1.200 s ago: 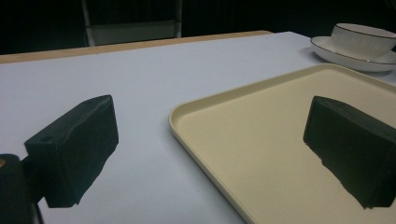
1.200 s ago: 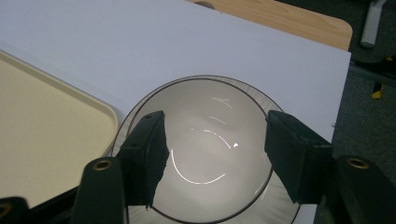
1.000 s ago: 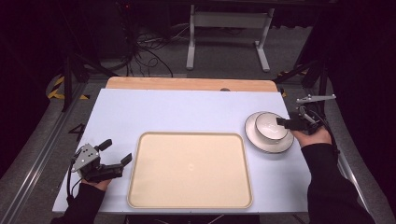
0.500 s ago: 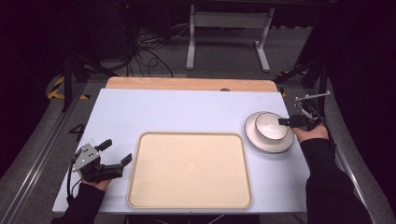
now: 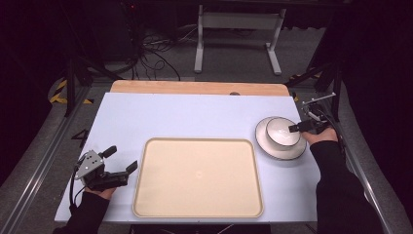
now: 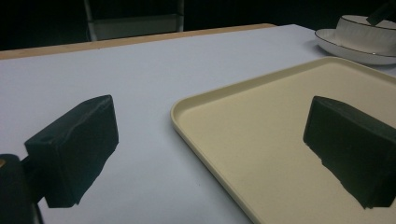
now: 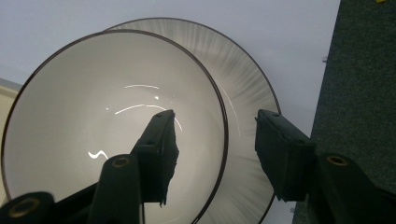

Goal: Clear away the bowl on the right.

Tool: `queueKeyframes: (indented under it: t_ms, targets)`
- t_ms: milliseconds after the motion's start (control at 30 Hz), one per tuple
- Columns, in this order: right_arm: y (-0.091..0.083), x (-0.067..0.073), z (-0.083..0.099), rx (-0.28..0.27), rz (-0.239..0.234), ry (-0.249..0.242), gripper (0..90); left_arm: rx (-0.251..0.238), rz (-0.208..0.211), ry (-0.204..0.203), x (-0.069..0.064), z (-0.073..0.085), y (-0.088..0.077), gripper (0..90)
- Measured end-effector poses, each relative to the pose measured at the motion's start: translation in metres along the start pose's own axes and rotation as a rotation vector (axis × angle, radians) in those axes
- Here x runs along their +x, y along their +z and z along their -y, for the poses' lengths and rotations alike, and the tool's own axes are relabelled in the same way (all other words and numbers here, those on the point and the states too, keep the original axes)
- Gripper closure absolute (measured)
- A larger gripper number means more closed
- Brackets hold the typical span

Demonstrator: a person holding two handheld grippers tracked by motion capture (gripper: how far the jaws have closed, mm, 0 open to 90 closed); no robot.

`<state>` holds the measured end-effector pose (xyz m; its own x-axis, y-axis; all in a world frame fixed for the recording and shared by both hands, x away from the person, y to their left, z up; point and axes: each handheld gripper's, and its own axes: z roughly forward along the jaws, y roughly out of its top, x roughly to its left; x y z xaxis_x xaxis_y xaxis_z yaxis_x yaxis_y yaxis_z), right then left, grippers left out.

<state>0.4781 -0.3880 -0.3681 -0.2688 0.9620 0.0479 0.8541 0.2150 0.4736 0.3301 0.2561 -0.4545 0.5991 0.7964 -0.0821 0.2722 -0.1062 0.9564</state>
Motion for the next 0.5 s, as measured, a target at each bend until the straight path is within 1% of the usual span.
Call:
queueKeyframes:
  t_ms: [33, 167, 267, 333, 400, 500]
  targets:
    - [0.002, 0.000, -0.001, 0.011, 0.000, 0.001, 49.7, 0.000, 0.000, 0.002, 0.000, 0.000, 0.000, 4.0]
    - [0.006, 0.001, -0.003, 0.021, 0.000, 0.022, 53.1, 0.009, 0.001, 0.009, -0.001, 0.000, 0.001, 3.7]
    - [0.011, 0.000, -0.003, 0.040, 0.001, 0.032, 56.0, 0.013, -0.002, 0.015, -0.001, -0.001, 0.001, 3.6]
    - [0.013, -0.001, -0.003, 0.050, -0.008, 0.036, 58.8, 0.017, -0.003, 0.014, -0.001, -0.001, 0.001, 3.6]
    - [0.014, -0.001, -0.003, 0.059, -0.011, 0.034, 61.6, 0.018, -0.004, 0.014, -0.001, -0.001, 0.001, 3.6]
    - [0.016, 0.000, -0.003, 0.073, -0.014, 0.014, 69.8, 0.018, -0.004, 0.011, -0.001, -0.001, 0.001, 3.9]
